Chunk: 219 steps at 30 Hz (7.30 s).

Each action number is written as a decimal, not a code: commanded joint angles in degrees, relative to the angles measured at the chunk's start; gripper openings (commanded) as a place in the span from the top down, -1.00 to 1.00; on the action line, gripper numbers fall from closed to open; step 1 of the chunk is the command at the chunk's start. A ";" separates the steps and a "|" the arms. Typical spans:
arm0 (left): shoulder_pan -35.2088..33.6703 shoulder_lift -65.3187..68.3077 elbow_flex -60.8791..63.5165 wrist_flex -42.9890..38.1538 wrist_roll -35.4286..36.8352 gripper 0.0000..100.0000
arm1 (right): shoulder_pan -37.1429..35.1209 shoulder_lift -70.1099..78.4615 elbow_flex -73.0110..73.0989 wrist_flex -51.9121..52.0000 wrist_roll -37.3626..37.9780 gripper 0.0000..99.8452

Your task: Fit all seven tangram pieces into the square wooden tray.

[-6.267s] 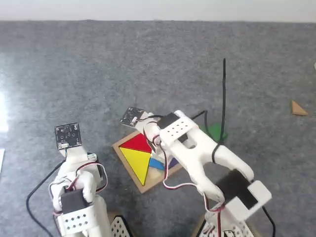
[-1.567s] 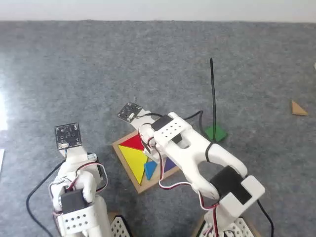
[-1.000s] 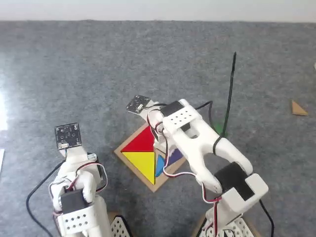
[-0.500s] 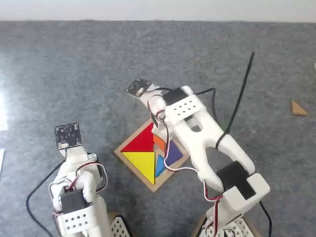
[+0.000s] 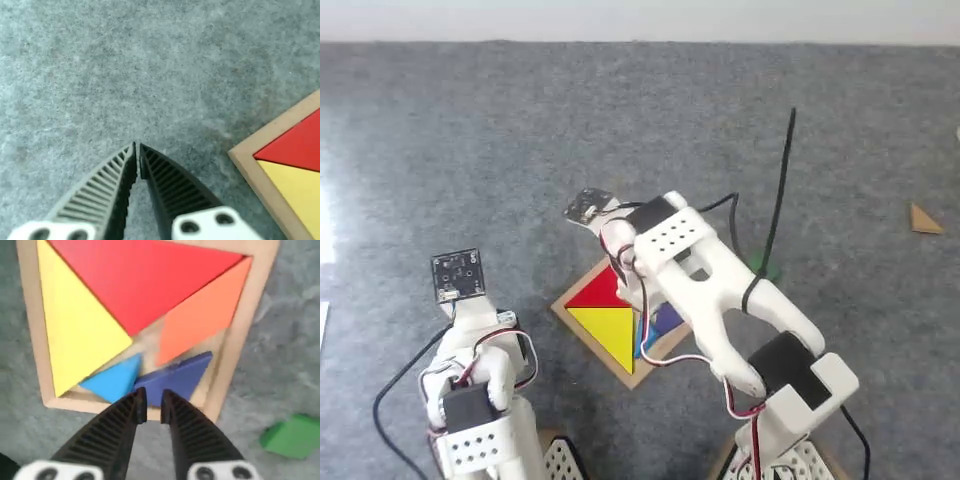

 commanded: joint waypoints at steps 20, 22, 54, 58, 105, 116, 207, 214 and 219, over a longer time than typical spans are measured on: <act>-0.18 -1.05 -0.40 0.44 -0.26 0.97 | -3.30 9.10 2.02 -5.85 -16.79 0.52; -0.18 -1.05 -0.40 0.44 -0.26 0.97 | -3.30 9.36 2.02 -5.49 -16.79 0.52; -0.18 -1.05 -0.40 0.44 -0.26 0.97 | -2.95 -15.87 3.43 6.29 -7.03 0.99; -0.18 -1.05 -0.40 0.44 -0.26 0.97 | -1.36 -21.76 3.52 9.89 -5.54 0.99; -0.18 -1.05 -0.40 0.44 -0.26 0.97 | -9.54 -7.25 10.46 -3.30 -16.44 0.68; -0.18 -1.05 -0.40 0.44 -0.26 0.97 | -5.05 -6.64 10.64 -5.67 -16.44 0.98; -0.18 -1.05 -0.40 0.44 -0.26 0.97 | -11.21 -23.87 25.67 -5.93 3.08 0.23; -0.18 -1.05 -0.40 0.44 -0.26 0.97 | -17.19 -23.08 26.90 -4.53 0.53 0.23; -0.18 -1.05 -0.40 0.44 -0.26 0.97 | -13.14 -22.55 30.07 -7.78 1.49 0.23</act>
